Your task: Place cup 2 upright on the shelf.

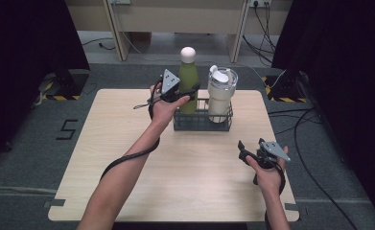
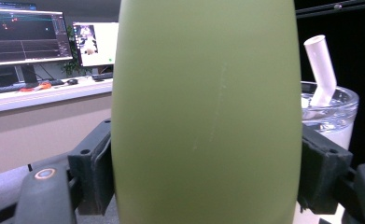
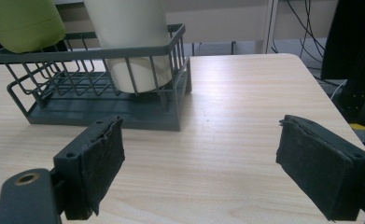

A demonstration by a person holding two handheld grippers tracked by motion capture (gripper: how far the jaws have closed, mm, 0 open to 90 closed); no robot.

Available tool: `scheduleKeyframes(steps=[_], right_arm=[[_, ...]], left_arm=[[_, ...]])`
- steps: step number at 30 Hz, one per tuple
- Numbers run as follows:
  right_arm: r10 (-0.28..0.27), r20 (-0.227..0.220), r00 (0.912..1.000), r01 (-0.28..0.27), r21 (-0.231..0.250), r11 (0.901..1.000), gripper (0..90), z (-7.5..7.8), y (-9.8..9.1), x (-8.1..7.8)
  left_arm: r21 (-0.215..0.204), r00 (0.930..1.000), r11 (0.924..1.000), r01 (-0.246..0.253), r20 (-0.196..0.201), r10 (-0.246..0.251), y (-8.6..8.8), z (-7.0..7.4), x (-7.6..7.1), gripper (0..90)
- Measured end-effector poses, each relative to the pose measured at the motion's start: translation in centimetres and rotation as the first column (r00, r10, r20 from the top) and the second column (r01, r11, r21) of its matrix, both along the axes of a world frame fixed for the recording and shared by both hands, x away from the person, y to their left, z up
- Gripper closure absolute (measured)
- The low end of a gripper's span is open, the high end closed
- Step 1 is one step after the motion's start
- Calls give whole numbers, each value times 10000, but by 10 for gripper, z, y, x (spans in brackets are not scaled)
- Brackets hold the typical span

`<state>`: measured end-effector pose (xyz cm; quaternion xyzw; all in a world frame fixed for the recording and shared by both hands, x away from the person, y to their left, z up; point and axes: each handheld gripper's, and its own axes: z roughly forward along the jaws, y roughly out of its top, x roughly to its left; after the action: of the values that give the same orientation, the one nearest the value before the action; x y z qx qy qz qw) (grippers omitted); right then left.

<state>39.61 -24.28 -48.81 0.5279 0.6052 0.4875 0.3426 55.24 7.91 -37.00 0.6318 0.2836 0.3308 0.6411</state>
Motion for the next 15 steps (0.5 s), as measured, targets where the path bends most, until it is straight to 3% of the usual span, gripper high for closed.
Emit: scheduleKeyframes(steps=[15], right_arm=[[37, -40, 10000, -37, -19, 10000, 147, -1, 1, 1]], left_arm=[[157, 9990, 9996, -254, -364, 259, -4, -13, 14, 211]])
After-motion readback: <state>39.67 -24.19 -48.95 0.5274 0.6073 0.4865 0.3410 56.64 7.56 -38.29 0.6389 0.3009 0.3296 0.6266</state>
